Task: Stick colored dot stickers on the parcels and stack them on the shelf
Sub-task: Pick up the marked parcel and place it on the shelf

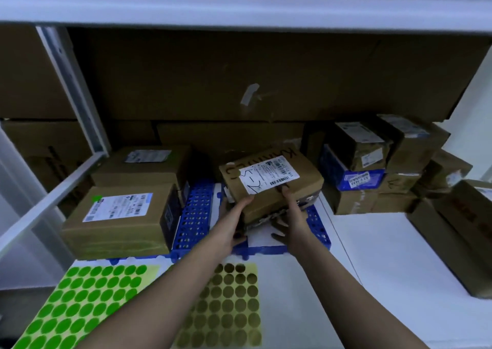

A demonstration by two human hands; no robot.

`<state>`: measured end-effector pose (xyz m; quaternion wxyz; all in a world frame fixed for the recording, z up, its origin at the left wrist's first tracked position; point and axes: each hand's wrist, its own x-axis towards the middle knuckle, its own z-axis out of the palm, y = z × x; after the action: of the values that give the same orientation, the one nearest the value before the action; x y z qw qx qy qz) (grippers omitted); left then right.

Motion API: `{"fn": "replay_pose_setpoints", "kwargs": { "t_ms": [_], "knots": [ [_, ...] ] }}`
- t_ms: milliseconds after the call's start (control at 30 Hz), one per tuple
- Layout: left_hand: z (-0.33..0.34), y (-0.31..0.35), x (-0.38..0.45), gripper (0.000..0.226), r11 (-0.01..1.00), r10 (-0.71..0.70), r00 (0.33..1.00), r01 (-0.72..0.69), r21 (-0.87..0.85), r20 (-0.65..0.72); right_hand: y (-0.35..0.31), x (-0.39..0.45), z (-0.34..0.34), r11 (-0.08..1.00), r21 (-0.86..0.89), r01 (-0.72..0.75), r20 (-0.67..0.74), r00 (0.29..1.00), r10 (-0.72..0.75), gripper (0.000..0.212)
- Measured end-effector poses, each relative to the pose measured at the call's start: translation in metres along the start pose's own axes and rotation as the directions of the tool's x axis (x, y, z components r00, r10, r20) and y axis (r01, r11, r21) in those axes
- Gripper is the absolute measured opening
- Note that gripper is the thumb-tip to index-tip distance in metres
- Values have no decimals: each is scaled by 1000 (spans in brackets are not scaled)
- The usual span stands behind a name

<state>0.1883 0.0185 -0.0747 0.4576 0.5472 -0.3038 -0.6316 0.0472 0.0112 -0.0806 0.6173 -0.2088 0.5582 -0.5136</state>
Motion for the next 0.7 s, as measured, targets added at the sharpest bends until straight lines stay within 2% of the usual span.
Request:
{"fn": "replay_pose_setpoints", "kwargs": {
  "t_ms": [167,333,400,467,567,633,700],
  "knots": [
    [-21,32,16,59,990,-57,998,61,126,-33,-36,17,-16,999,43,26,-81,996,-22,88],
    [-21,43,32,62,986,-70,995,81,145,-76,-47,30,-15,997,-80,3,4,1000,-3,56],
    [-16,44,34,70,992,-44,995,55,113,-92,-47,35,-11,992,-129,0,-7,1000,-1,55],
    [-15,41,47,90,995,-30,990,43,94,-137,-50,40,-7,989,-150,1,-28,1000,-5,54],
    [-22,31,84,101,993,-10,992,25,115,-129,-52,53,-6,982,-187,1,-31,1000,-7,42],
    [-16,39,73,91,992,-32,996,42,122,-85,-52,61,-6,974,-227,17,-35,999,-26,48],
    [-13,48,58,63,991,-23,996,35,129,-89,-52,72,-4,960,-278,23,-42,998,-36,57]
  ]
}}
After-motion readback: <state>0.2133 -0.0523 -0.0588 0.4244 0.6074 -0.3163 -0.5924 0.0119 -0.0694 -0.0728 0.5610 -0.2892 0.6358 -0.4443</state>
